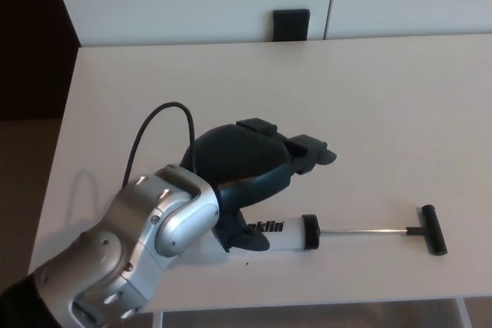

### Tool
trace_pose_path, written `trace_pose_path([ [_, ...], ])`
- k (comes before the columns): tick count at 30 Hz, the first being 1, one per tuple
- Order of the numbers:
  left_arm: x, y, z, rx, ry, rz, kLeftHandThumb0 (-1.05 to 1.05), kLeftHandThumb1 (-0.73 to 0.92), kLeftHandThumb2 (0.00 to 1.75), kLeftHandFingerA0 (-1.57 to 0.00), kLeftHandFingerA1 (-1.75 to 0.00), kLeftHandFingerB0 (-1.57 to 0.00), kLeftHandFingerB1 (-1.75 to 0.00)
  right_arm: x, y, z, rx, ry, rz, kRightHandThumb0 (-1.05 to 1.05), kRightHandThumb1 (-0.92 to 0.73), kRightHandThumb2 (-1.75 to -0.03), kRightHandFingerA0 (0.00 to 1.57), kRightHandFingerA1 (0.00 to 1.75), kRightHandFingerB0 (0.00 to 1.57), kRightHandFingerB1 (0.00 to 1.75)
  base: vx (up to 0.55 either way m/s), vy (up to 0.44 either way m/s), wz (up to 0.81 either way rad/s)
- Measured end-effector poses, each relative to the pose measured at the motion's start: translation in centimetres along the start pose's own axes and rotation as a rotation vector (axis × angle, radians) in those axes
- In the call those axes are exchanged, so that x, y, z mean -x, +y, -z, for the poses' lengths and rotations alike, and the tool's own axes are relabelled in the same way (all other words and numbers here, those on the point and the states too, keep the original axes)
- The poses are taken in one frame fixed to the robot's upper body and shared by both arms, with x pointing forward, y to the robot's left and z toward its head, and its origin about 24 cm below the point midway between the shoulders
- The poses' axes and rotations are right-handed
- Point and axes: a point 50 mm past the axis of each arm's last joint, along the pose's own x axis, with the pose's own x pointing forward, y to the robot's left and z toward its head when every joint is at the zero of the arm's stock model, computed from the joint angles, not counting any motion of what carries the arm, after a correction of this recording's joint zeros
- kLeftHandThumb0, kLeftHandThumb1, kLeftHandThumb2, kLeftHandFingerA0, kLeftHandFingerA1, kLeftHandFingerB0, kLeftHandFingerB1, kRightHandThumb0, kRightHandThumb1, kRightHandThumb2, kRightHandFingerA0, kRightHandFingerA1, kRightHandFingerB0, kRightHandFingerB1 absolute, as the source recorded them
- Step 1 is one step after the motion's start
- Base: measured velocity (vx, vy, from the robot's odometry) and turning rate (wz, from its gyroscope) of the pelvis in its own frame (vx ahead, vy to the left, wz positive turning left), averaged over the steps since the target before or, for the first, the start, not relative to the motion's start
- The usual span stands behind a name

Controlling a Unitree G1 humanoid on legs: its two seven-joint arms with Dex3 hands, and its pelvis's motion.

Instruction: The robot walks towards a desk on which an air pump is kept in the middle. It lifts it up and holds it with its left hand and uses its right hand to compress it by pushing its handle inwards.

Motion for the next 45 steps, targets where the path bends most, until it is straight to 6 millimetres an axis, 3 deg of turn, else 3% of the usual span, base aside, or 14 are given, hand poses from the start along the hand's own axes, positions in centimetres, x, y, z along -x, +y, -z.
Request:
trace_pose_path([
  [15, 0.0, -4.5, 0.1, -0.126, 0.073, 0.121, -0.73, 0.54, 0.57, -0.24, -0.32, -0.17, -0.27, -0.3, 0.0, -0.3, 0.008, -0.027, -0.026, -0.40, -0.62, -0.60, 0.92, 0.55, 0.75, 0.50, 0.00, 0.000, 0.00],
  [16, 0.1, -5.0, 0.2, -0.135, 0.082, 0.134, -0.76, 0.46, 0.74, -0.21, -0.39, -0.15, -0.35, -0.3, 0.0, -0.3, 0.007, -0.028, -0.028, -0.38, -0.63, -0.60, 0.90, 0.55, 0.73, 0.50, 0.00, 0.000, 0.00],
  [20, 0.1, -6.2, 0.4, -0.165, 0.112, 0.156, -0.76, 0.47, 0.77, -0.23, -0.41, -0.13, -0.35, -0.4, 0.1, -0.5, 0.004, -0.034, -0.034, -0.39, -0.63, -0.60, 0.90, 0.54, 0.74, 0.50, 0.00, 0.000, 0.00],
  [23, 0.0, -6.6, 0.3, -0.192, 0.124, 0.146, -0.77, 0.47, 0.78, -0.30, -0.43, -0.16, -0.36, -0.5, 0.2, -0.5, 0.003, -0.037, -0.038, -0.38, -0.63, -0.60, 0.88, 0.53, 0.73, 0.49, 0.00, 0.000, 0.00],
  [24, -0.1, -6.7, 0.2, -0.201, 0.126, 0.140, -0.74, 0.56, 0.58, -0.47, -0.38, -0.20, -0.28, -0.5, 0.2, -0.5, 0.003, -0.037, -0.039, -0.39, -0.64, -0.60, 0.89, 0.55, 0.72, 0.50, 0.00, 0.000, 0.00],
  [28, -0.3, -6.8, 0.1, -0.242, 0.136, 0.111, -0.72, 0.57, 0.58, -0.55, -0.40, -0.21, -0.28, -0.5, 0.3, -0.7, 0.003, -0.043, -0.047, -0.38, -0.64, -0.59, 0.92, 0.56, 0.74, 0.50, 0.00, 0.000, 0.00],
  [29, -0.4, -6.8, 0.0, -0.253, 0.138, 0.101, -0.59, 0.63, 0.60, -0.79, -0.44, -0.23, -0.29, -0.5, 0.3, -0.7, 0.004, -0.046, -0.048, -0.39, -0.62, -0.60, 0.96, 0.57, 0.74, 0.51, 0.00, 0.000, 0.00],
  [32, -0.8, -6.9, -0.3, -0.282, 0.147, 0.070, -0.59, 0.63, 0.60, -0.79, -0.44, -0.23, -0.29, -0.6, 0.4, -0.8, 0.004, -0.051, -0.052, -0.39, -0.62, -0.60, 0.96, 0.57, 0.74, 0.51, 0.00, 0.000, 0.00],
  [33, -0.8, -6.9, -0.3, -0.282, 0.147, 0.070, -0.35, 0.57, 0.57, -0.98, -0.66, -0.35, -0.34, -0.6, 0.4, -0.8, 0.004, -0.051, -0.052, -0.40, -0.64, -0.59, 0.93, 0.57, 0.75, 0.50, 0.00, 0.000, 0.00],
  [34, -0.9, -6.9, -0.4, -0.295, 0.152, 0.056, -0.35, 0.57, 0.57, -0.98, -0.66, -0.35, -0.34, -0.7, 0.5, -0.9, 0.003, -0.053, -0.054, -0.40, -0.64, -0.59, 0.93, 0.57, 0.75, 0.50, 0.00, 0.000, 0.00],
  [35, -1.0, -6.9, -0.4, -0.307, 0.157, 0.044, -0.20, 0.56, 0.57, -0.93, -0.92, -0.48, -0.39, -0.7, 0.5, -0.9, 0.003, -0.056, -0.056, -0.41, -0.64, -0.59, 0.93, 0.59, 0.76, 0.50, 0.00, 0.000, 0.00],
  [37, -1.2, -6.8, -0.4, -0.335, 0.168, 0.011, -0.20, 0.56, 0.57, -0.93, -0.92, -0.48, -0.39, -0.8, 0.6, -0.9, 0.002, -0.058, -0.061, -0.41, -0.64, -0.59, 0.93, 0.59, 0.76, 0.50, 0.00, 0.000, 0.00],
  [38, -1.3, -6.8, -0.4, -0.342, 0.171, 0.004, -0.25, 0.58, 0.57, -0.87, -0.96, -0.72, -0.46, -0.8, 0.6, -0.9, 0.002, -0.058, -0.062, -0.40, -0.64, -0.59, 0.93, 0.57, 0.76, 0.50, 0.00, 0.000, 0.00],
  [45, -2.0, -6.8, 0.4, -0.412, 0.188, -0.099, -0.24, 0.55, 0.56, -0.92, -0.88, -0.70, -0.46, -1.0, 0.9, -1.2, 0.001, -0.078, -0.073, -0.39, -0.64, -0.59, 0.94, 0.60, 0.78, 0.50, 0.00, 0.000, 0.00],
])
